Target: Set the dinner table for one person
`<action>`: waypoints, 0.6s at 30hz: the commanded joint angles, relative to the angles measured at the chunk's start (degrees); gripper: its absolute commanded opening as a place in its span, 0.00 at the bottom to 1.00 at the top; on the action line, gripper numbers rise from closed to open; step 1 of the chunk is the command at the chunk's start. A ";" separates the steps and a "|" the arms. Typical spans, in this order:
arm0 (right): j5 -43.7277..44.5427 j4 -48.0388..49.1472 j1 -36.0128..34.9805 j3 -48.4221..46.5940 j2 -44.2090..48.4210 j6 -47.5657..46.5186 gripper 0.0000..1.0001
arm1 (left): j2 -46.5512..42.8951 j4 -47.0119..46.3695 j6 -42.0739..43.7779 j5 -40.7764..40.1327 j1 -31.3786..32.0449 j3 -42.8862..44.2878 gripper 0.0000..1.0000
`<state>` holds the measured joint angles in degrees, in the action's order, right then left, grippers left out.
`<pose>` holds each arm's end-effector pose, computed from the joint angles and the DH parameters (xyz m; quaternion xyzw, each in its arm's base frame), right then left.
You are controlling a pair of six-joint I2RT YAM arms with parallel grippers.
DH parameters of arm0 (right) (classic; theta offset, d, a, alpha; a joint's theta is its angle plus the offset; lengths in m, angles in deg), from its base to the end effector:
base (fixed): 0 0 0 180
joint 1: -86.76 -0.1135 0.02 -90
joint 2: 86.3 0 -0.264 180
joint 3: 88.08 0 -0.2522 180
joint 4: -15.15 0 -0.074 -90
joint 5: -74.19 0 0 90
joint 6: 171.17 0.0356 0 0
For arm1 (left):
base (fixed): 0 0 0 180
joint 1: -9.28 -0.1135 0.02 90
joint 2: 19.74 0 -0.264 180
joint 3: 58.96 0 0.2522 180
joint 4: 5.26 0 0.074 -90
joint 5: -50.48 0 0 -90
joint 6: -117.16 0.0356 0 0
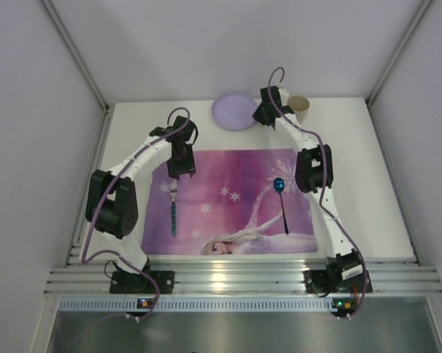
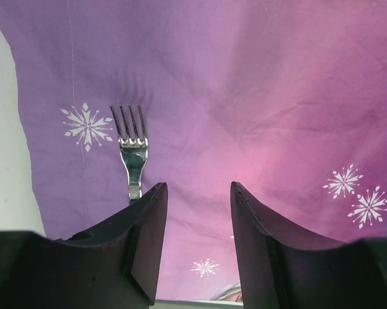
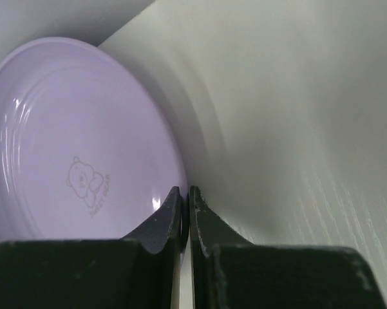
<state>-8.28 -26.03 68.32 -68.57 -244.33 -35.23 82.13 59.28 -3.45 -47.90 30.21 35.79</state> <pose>0.5726 0.1860 0.1547 0.2414 0.8671 0.1799 0.3969 0.3371 -0.1234 0.2369 -0.0947 0.9801 -0.0041 0.1745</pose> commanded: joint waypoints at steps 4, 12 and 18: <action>-3.66 4.65 0.68 0.56 5.60 -4.44 0.00 | -0.70 2.65 0.90 0.03 -0.27 4.35 0.49; -12.18 6.86 1.56 13.48 24.16 -7.35 0.00 | -0.96 -0.51 5.12 -0.32 -0.36 6.63 0.51; -14.73 -6.21 -0.37 27.62 38.05 -9.98 0.00 | -5.00 -2.27 5.65 -1.63 -2.20 11.37 0.54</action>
<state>-19.43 -27.47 68.87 -44.53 -215.11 -42.78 81.80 59.59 0.71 -47.95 29.18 43.09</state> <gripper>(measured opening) 0.026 0.539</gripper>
